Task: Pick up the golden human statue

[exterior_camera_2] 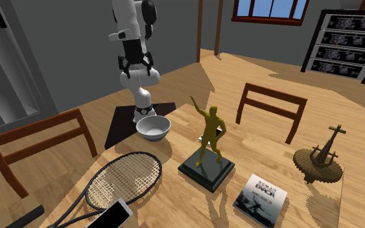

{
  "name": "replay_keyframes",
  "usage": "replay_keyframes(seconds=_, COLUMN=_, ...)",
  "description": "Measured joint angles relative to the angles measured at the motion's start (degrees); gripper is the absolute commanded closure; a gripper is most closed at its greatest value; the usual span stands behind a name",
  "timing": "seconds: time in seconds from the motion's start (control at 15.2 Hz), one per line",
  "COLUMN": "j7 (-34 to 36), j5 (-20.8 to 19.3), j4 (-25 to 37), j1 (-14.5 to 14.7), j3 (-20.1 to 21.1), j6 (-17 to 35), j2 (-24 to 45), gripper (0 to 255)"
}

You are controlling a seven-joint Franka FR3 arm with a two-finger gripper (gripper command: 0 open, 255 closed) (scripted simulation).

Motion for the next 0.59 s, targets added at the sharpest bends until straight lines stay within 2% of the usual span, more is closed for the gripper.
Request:
replay_keyframes(seconds=0.26, j7=1.99, j5=0.61, j4=2.95, j1=0.59, j3=2.26, j6=0.61, j2=4.02, gripper=0)
replay_keyframes(seconds=0.59, j7=6.52, j5=1.03, j4=10.38, j1=1.46, j3=7.18, j6=2.13, j2=14.14, gripper=0)
